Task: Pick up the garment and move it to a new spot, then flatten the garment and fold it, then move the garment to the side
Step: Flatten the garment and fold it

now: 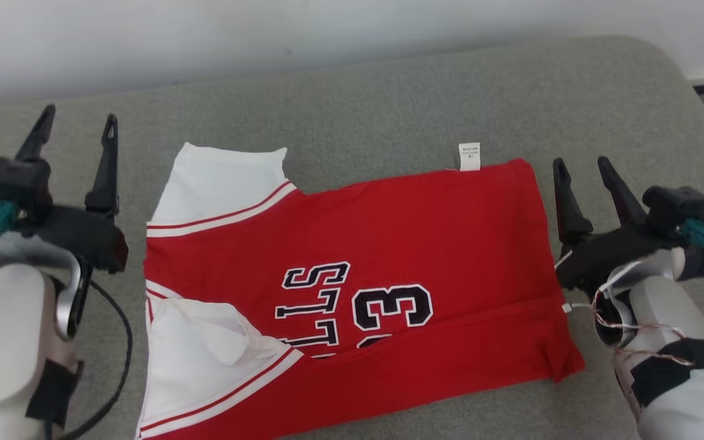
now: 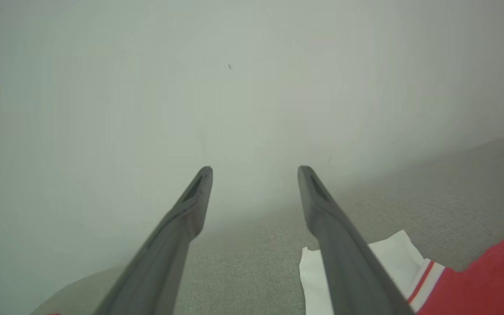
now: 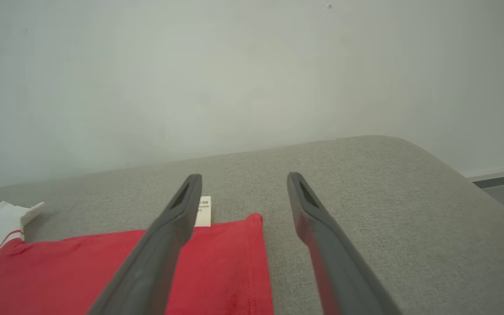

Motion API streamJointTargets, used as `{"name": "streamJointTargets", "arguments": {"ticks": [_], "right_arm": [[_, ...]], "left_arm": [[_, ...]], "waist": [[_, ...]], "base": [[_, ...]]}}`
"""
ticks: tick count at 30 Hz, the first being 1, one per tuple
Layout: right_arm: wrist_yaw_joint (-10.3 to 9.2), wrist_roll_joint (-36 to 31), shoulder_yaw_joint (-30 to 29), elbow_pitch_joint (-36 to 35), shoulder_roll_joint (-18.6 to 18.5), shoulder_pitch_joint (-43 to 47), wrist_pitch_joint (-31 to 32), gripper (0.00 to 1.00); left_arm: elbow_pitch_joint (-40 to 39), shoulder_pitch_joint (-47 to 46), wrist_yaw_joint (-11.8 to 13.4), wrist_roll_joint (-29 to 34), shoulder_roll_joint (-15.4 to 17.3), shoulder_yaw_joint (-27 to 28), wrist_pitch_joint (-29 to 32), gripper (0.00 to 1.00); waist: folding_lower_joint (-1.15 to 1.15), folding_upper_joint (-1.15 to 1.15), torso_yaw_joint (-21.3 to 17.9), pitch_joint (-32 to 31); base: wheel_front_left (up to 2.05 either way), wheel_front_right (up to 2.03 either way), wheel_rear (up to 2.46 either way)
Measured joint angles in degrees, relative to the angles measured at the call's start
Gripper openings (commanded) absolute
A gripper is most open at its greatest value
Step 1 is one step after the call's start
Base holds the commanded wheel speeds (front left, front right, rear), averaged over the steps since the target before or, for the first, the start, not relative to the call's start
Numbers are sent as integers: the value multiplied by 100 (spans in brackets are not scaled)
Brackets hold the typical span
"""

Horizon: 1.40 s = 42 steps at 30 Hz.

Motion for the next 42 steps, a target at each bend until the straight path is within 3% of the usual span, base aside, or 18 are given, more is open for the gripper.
{"name": "streamJointTargets", "arguments": {"ticks": [7, 17, 29, 30, 31, 32, 42], "right_arm": [[0, 202, 439, 760, 0, -956, -13, 100], [0, 587, 1159, 1386, 187, -1641, -148, 100], [0, 1011, 1862, 1695, 243, -2040, -215, 100], [0, 1043, 1922, 1715, 243, -2072, -219, 100], [0, 1067, 1983, 1739, 240, -2100, -220, 100], [0, 1105, 2045, 1766, 235, -2118, -220, 100], [0, 1580, 2499, 2023, 54, -2212, 98, 100]], "left_arm": [[867, -1043, -31, -431, 310, -636, 530, 100], [2024, -1709, -40, -1091, 675, -1421, 1156, 100], [2913, -2229, -40, -1447, 728, -1659, 1296, 100], [2984, -2264, -40, -1477, 701, -1695, 1359, 82], [3030, -2285, -38, -1559, 657, -1723, 1410, 11], [3075, -2297, -36, -1656, 613, -1726, 1432, 0], [2922, -2339, -40, -2052, 480, -2089, 1073, 0]], "waist": [[0, 0, -284, 600], [0, 0, -747, 1159], [-2, 0, -963, 1475], [-2, -1, -966, 1479], [-2, -1, -965, 1476], [-2, -1, -959, 1467], [-2, -1, -716, 1265]], "base": [[0, 0, 0], [0, 0, 0], [0, 0, 0], [0, 0, 0], [0, 0, 0], [0, 0, 0], [0, 0, 0]]}}
